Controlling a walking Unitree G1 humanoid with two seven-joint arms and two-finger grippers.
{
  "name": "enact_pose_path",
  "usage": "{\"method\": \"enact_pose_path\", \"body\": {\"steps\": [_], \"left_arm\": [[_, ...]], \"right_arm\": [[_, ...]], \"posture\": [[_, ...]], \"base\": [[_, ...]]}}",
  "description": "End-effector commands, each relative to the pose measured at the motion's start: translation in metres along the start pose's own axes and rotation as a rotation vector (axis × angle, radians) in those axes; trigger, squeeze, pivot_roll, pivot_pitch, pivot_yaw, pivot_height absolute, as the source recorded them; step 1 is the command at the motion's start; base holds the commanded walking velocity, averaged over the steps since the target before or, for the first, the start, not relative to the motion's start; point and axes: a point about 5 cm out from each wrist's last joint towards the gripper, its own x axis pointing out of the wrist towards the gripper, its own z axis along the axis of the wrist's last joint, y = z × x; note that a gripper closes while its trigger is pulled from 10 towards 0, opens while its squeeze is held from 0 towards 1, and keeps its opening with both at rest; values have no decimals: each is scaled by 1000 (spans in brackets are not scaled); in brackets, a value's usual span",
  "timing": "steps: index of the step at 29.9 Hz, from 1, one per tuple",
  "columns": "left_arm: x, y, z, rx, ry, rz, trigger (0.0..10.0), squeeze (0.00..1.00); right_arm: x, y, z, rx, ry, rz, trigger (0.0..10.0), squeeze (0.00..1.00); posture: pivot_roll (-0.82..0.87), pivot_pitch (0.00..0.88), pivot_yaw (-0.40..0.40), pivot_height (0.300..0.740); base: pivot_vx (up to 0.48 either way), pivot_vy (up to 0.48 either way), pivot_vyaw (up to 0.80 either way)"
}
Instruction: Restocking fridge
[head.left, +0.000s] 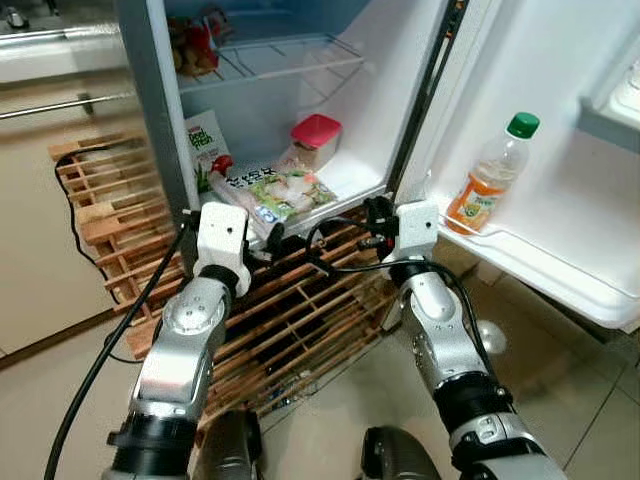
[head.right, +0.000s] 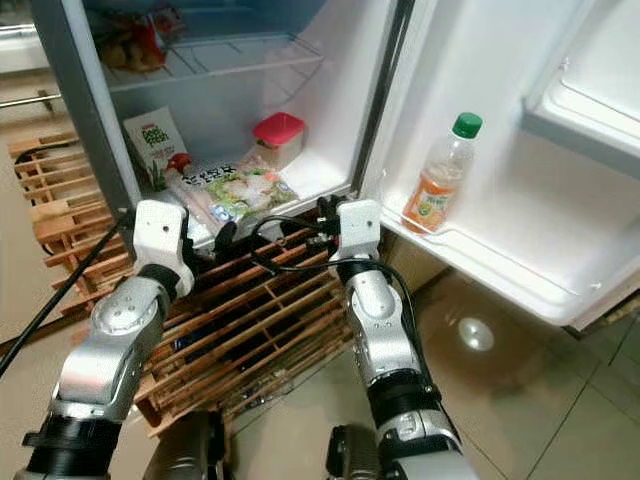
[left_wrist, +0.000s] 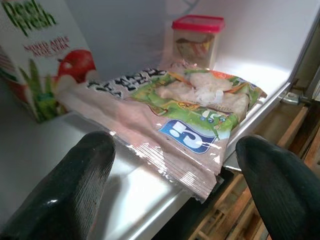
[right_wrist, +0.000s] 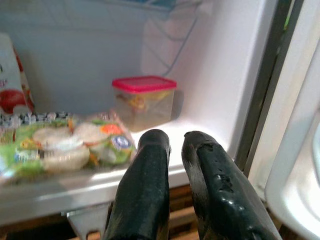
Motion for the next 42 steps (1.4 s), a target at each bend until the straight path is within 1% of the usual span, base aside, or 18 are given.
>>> {"method": "enact_pose_path", "body": {"steps": [1, 2, 3, 5, 8, 9, 12, 14, 15, 20, 21, 23, 27, 31, 38, 42], "left_arm": [[7, -3, -5, -63, 37, 7, 10000, 0], [16, -4, -10, -155, 78, 26, 10000, 0], [16, -4, -10, -155, 78, 26, 10000, 0], [23, -2, -12, -197, 96, 40, 10000, 0], [36, -2, -15, -220, 122, 48, 10000, 0], [36, -2, -15, -220, 122, 48, 10000, 0], [45, -3, -18, -216, 153, 57, 10000, 0], [50, -4, -17, -164, 156, 58, 10000, 0], [50, -4, -17, -164, 156, 58, 10000, 0], [59, -2, -14, -47, 141, 56, 10000, 0], [59, -2, -14, -47, 141, 56, 10000, 0], [62, -1, -16, -21, 156, 61, 10000, 0], [68, -7, -17, 63, 156, 51, 10000, 0], [71, -8, -15, 135, 145, 55, 10000, 0], [77, -3, -8, 216, 127, 107, 10000, 0], [79, -2, -5, 244, 118, 123, 10000, 0]], "right_arm": [[4, -4, 7, 6, -14, -21, 10000, 0], [7, -3, 10, 16, -20, -25, 10000, 0], [7, -3, 10, 16, -20, -25, 10000, 0], [8, -2, 12, 23, -21, -26, 10000, 0], [10, 0, 16, 32, -25, -23, 10000, 0], [10, 0, 16, 32, -25, -23, 10000, 0], [10, 2, 17, 33, -25, -18, 10000, 0], [10, 2, 19, 32, -28, -18, 10000, 0], [10, 2, 19, 32, -28, -18, 10000, 0], [10, 0, 20, 29, -31, -27, 10000, 0], [10, 0, 20, 29, -31, -27, 10000, 0], [9, 0, 20, 29, -29, -29, 10000, 0], [10, 2, 20, 29, -25, -25, 10000, 0], [11, 2, 21, 28, -23, -22, 10000, 0], [11, 4, 20, 27, -17, -15, 10000, 0], [11, 4, 20, 26, -17, -13, 10000, 0]], "posture": [[-9, 0, -55, 652], [-16, 0, -50, 652], [-16, 0, -50, 652], [-21, 0, -48, 652], [-30, 0, -43, 652], [-30, 0, -43, 652], [-41, 0, -36, 652], [-56, 0, -26, 652], [-56, 0, -26, 652], [-67, 0, -11, 652], [-67, 0, -11, 652], [-66, 0, -9, 652], [-67, 0, -5, 652], [-69, 0, -4, 652], [-70, 0, -3, 652], [-70, 0, -3, 652]], "base": [[0, 0, 0], [0, 0, 0], [0, 0, 0], [0, 0, 0], [0, 0, 0], [0, 0, 0], [0, 0, 0], [0, 0, 0], [0, 0, 0], [0, 0, 0], [0, 0, 0], [0, 0, 0], [0, 0, 0], [0, 0, 0], [0, 0, 0], [0, 0, 0]]}}
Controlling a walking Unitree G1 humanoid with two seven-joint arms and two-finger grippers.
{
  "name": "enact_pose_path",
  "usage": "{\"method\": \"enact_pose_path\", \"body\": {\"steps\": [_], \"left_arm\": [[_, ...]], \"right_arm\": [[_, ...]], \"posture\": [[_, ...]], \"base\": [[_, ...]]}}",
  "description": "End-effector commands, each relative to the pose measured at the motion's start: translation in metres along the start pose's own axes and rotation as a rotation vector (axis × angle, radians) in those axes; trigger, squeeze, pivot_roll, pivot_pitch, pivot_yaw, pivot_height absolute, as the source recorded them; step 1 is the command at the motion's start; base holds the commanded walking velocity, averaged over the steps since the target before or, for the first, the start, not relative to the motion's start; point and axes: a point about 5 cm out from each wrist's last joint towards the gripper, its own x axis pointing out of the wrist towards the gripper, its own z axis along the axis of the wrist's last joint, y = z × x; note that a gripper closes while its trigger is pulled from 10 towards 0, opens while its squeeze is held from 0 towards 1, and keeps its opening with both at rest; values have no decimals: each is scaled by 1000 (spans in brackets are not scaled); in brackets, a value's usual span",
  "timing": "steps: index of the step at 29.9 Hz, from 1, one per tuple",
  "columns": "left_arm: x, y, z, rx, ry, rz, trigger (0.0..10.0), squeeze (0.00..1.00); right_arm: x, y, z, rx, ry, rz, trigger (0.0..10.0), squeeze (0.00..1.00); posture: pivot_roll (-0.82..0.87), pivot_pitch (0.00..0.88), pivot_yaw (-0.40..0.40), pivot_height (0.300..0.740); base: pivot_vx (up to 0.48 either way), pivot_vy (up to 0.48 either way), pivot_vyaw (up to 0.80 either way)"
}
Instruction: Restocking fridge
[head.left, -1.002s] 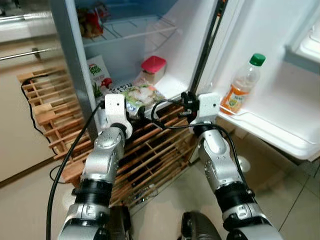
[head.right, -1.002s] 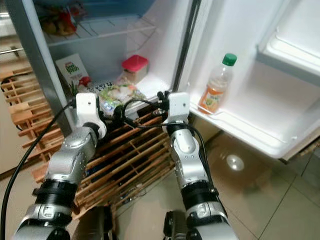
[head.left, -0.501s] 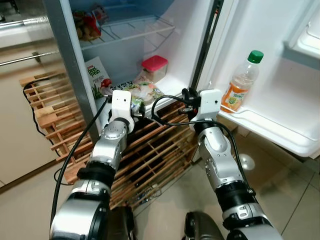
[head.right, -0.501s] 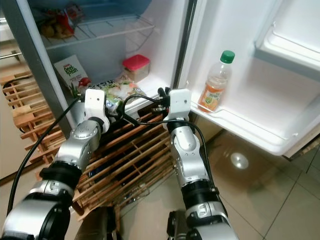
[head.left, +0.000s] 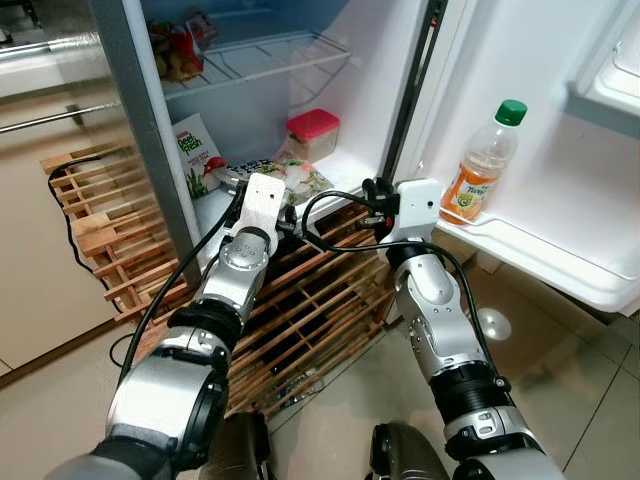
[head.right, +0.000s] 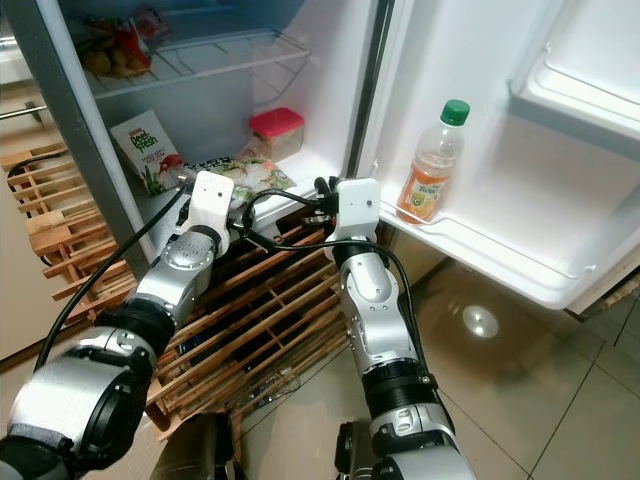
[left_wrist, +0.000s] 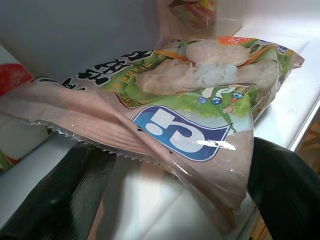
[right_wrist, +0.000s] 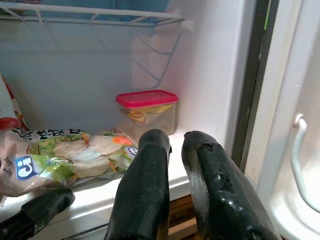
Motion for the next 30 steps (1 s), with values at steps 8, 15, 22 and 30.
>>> {"method": "enact_pose_path", "body": {"steps": [8, 15, 22, 30], "left_arm": [[2, 4, 1, 93, 5, 57, 0, 0], [5, 11, 12, 85, -25, 80, 0, 0], [8, 26, 31, 47, -100, 136, 0, 0], [9, 44, 48, -24, -177, 175, 0, 0]], "right_arm": [[2, 0, 4, -11, -9, 5, 10000, 0], [2, 0, 4, -13, -8, 2, 10000, 0], [1, -1, 3, -14, -8, 1, 10000, 0], [1, -2, 3, -16, -8, -1, 10000, 0]], "posture": [[-79, 0, 1, 652], [-83, 0, 5, 652], [-80, 0, 1, 652], [-77, 0, -2, 652]], "base": [[0, 0, 0], [0, 0, 0], [0, 0, 0], [0, 0, 0]]}}
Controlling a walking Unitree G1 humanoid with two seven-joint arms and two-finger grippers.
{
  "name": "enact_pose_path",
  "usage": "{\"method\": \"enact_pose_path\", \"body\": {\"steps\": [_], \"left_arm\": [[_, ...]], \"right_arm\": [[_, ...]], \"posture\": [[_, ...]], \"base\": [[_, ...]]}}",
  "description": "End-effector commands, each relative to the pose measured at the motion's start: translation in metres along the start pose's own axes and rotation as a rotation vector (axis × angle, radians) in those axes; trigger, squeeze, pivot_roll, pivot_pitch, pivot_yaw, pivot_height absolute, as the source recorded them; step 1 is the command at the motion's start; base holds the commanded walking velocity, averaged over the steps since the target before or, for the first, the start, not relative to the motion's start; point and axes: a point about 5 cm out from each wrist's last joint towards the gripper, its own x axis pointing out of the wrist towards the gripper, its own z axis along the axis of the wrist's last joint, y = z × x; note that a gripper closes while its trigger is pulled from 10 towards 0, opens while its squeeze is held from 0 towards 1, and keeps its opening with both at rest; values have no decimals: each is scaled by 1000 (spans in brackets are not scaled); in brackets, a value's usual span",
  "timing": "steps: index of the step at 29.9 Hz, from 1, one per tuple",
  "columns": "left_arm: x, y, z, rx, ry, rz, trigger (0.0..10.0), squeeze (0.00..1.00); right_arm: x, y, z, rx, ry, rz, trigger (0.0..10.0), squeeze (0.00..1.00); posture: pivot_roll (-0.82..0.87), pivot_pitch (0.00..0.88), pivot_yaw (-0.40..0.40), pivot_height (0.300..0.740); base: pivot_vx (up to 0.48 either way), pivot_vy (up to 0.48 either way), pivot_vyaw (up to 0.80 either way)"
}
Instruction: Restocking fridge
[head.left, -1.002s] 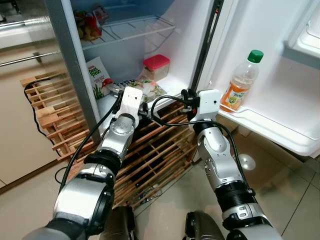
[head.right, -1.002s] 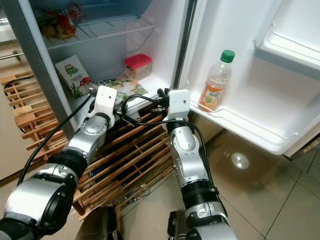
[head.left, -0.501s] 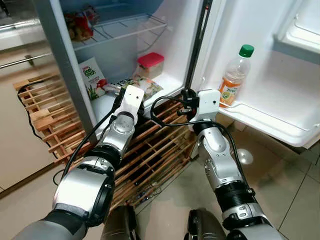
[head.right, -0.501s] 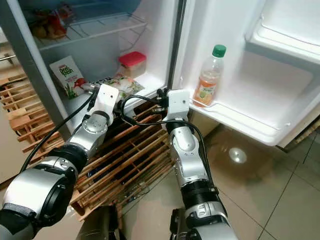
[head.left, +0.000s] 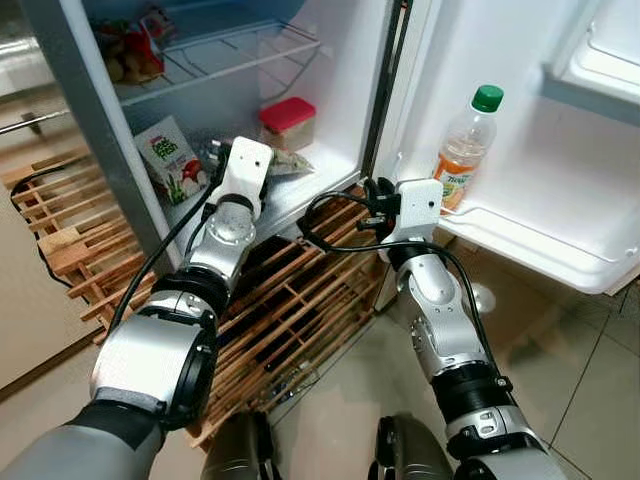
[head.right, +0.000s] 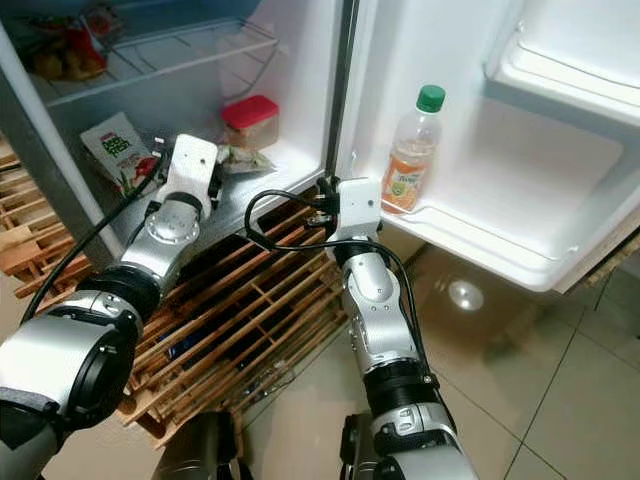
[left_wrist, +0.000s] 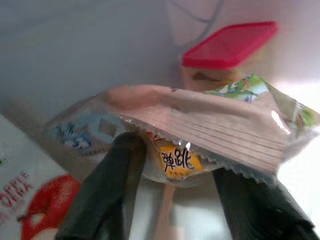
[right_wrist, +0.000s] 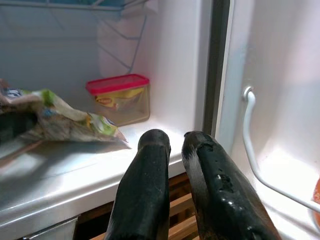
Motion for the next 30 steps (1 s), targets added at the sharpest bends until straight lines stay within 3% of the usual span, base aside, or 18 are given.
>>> {"method": "enact_pose_path", "body": {"steps": [1, 7, 9, 11, 13, 14, 17, 18, 20, 21, 22, 23, 24, 25, 26, 27, 30], "left_arm": [[4, 7, 10, -56, -17, 19, 0, 0], [5, 11, 8, -275, 33, 26, 0, 0], [6, 11, 10, -301, 30, 25, 0, 0], [7, 12, 13, -431, 42, 23, 0, 0], [7, 12, 13, -463, 49, 22, 0, 0], [8, 11, 14, -561, 61, 16, 0, 0], [8, 11, 17, -593, 52, 5, 0, 0], [8, 11, 17, -559, 45, 5, 0, 0], [7, 12, 17, -326, 9, 14, 0, 0], [6, 9, 17, -132, -25, 1, 2471, 0], [5, 5, 17, -16, -41, -14, 2471, 0], [4, 2, 18, 69, -65, -33, 8196, 0], [3, -4, 18, 172, -91, -63, 10000, 1000], [3, -4, 18, 172, -91, -63, 10000, 1000], [1, -10, 17, 263, -111, -90, 10000, 1000], [1, -10, 17, 263, -111, -90, 10000, 1000], [1, -16, 27, 404, -193, -92, 10000, 1000]], "right_arm": [[1, -1, 3, -7, -9, -2, 10000, 0], [1, -1, 3, -8, -6, 0, 10000, 0], [1, -1, 3, -9, -6, 0, 10000, 0], [0, -1, 2, -10, -4, 0, 10000, 0], [0, -2, 2, -10, -3, 0, 10000, 0], [0, -2, 2, -11, -2, 2, 10000, 0], [1, -1, 2, -11, -1, 3, 10000, 0], [1, -1, 2, -11, -1, 4, 10000, 0], [2, 0, 2, -10, 0, 6, 10000, 0], [2, 0, 2, -10, 0, 8, 10000, 0], [2, 1, 2, -10, 0, 8, 10000, 0], [2, 1, 2, -10, 1, 9, 10000, 0], [2, 1, 2, -10, 0, 9, 10000, 0], [2, 1, 2, -10, 0, 9, 10000, 0], [2, 1, 2, -11, 0, 10, 10000, 0], [2, 1, 2, -11, 0, 10, 10000, 0], [2, 1, 2, -13, 0, 11, 10000, 0]], "posture": [[-77, 0, -2, 652], [-79, 0, -7, 652], [-80, 0, -8, 652], [-75, 0, -12, 652], [-75, 0, -12, 652], [-71, 0, -15, 652], [-65, 0, -16, 652], [-65, 0, -16, 652], [-66, 0, -16, 652], [-65, 0, -16, 652], [-64, 0, -16, 652], [-64, 0, -17, 652], [-64, 0, -17, 652], [-64, 0, -17, 652], [-70, 0, -17, 652], [-70, 0, -17, 652], [-71, 0, -17, 652]], "base": [[0, 0, 0], [0, 0, 0], [0, 0, 0], [0, 0, 0], [0, 0, 0], [0, 0, 0], [0, 0, 0], [0, 0, 0], [0, 0, 0], [0, 0, 0], [0, 0, 0], [0, 0, 0], [0, 0, 0], [0, 0, 0], [0, 0, 0], [0, 0, 0], [0, 0, 0]]}}
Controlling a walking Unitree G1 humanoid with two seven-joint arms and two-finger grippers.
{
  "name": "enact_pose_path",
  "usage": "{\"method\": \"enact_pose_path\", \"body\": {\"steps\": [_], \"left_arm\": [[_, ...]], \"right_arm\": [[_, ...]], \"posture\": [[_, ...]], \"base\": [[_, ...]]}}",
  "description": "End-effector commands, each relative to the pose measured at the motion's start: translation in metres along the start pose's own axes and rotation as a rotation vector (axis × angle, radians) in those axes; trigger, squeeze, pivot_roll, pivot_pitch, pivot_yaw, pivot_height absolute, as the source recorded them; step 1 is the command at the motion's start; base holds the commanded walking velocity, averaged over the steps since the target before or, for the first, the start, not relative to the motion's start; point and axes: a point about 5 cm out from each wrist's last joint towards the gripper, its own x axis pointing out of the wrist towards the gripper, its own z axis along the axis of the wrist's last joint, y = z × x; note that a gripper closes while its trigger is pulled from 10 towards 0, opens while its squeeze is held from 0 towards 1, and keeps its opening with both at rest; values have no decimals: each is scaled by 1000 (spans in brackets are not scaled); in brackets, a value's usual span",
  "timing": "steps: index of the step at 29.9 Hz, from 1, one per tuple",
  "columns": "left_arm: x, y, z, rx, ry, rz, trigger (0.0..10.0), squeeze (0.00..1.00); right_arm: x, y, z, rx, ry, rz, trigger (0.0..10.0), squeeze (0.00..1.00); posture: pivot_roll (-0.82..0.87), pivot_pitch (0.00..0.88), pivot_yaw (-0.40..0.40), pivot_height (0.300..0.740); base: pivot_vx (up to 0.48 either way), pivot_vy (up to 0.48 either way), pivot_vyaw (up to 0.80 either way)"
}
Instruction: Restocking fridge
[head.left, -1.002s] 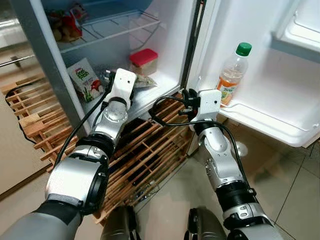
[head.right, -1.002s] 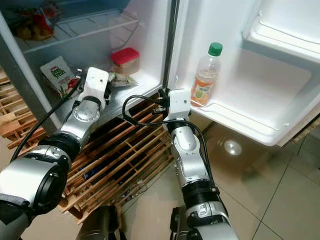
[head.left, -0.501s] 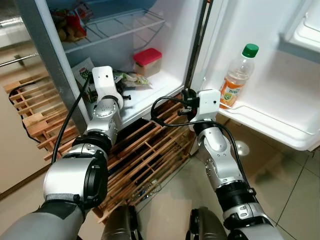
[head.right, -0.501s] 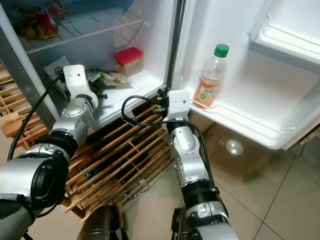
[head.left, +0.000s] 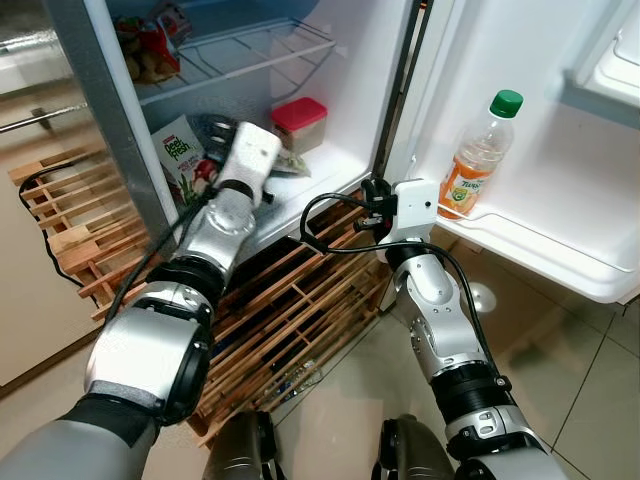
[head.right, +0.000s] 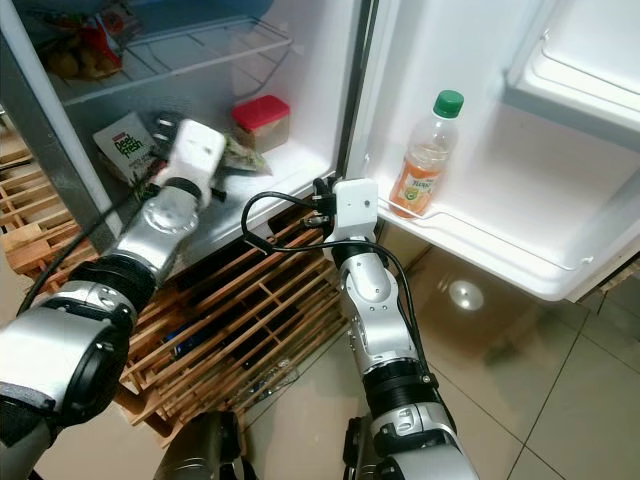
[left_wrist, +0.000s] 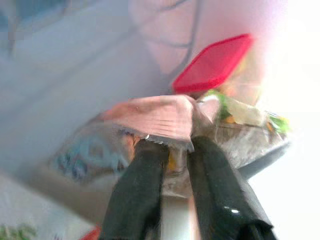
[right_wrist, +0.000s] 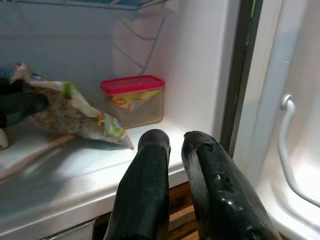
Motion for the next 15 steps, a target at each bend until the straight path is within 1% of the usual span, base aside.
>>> {"method": "enact_pose_path", "body": {"steps": [1, 3, 4, 5, 7, 11, 12, 13, 14, 15], "left_arm": [[1, 1, 11, 57, -67, 13, 10000, 1000], [4, 4, 24, 180, -139, 43, 10000, 1000], [4, 4, 24, 180, -139, 43, 10000, 1000], [4, 7, 28, 260, -171, 61, 10000, 1000], [4, 10, 33, 363, -212, 80, 10000, 1000], [4, 15, 35, 471, -254, 106, 10000, 1000], [4, 15, 35, 471, -254, 106, 10000, 1000], [4, 18, 36, 497, -267, 116, 10000, 1000], [4, 18, 36, 497, -267, 116, 10000, 1000], [4, 24, 40, 552, -304, 140, 10000, 1000]], "right_arm": [[2, -1, 2, -6, -3, 1, 10000, 0], [1, -1, 2, -8, -3, 0, 10000, 0], [1, -1, 2, -8, -3, 0, 10000, 0], [1, -1, 2, -9, -3, -1, 10000, 0], [1, -2, 2, -9, -2, -1, 10000, 0], [1, -1, 1, -8, 0, 2, 10000, 0], [1, -1, 1, -8, 0, 2, 10000, 0], [1, -1, 1, -8, 0, 3, 10000, 0], [1, -1, 1, -8, 0, 3, 10000, 0], [1, 0, 1, -7, 1, 6, 10000, 0]], "posture": [[-71, 0, -17, 652], [-73, 0, -16, 652], [-73, 0, -16, 652], [-73, 0, -15, 652], [-71, 0, -16, 652], [-62, 0, -19, 652], [-62, 0, -19, 652], [-59, 0, -20, 652], [-59, 0, -20, 652], [-54, 0, -21, 652]], "base": [[0, 0, 0], [0, 0, 0], [0, 0, 0], [0, 0, 0], [0, 0, 0], [0, 0, 0], [0, 0, 0], [0, 0, 0], [0, 0, 0], [0, 0, 0]]}}
